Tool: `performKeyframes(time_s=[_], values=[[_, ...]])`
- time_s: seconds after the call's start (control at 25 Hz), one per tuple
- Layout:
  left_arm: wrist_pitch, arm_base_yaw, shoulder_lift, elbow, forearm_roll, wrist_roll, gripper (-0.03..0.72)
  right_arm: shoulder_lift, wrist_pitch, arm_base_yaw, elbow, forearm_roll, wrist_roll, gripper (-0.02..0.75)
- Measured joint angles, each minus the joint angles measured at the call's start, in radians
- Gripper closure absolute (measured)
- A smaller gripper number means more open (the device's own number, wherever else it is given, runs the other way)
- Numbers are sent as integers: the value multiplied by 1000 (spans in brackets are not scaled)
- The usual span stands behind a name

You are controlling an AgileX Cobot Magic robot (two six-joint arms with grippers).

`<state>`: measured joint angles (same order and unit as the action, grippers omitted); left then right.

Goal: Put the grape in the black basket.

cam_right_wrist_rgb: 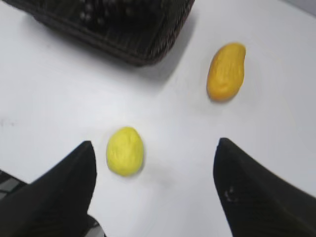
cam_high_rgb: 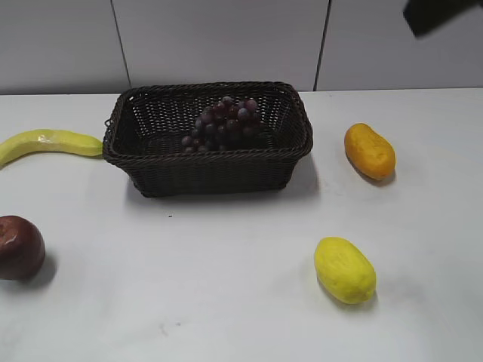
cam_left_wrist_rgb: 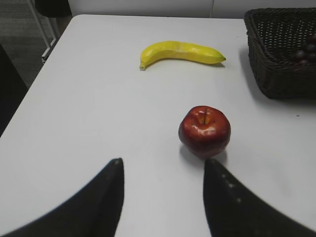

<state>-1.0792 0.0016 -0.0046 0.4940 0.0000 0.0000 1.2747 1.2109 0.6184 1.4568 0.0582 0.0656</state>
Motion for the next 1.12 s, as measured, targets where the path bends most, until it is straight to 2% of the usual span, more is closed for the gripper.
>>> performKeyframes(time_s=[0.2,0.36,0.56,0.72,0.88,1.12], values=[[0,0,0,0,0,0,199,-138,3,0,-279,0,12,183],[0,0,0,0,0,0,199,-232,-2,0,-427,0,47,183],[0,0,0,0,0,0,199,-322,-22,-17,-524,-1,110,183],[0,0,0,0,0,0,199,-381,-32,-61,-558,-1,130,183],[0,0,0,0,0,0,199,-442,-34,-137,-572,-1,133,183],[0,0,0,0,0,0,199,-570,-37,-332,-611,1,133,183]])
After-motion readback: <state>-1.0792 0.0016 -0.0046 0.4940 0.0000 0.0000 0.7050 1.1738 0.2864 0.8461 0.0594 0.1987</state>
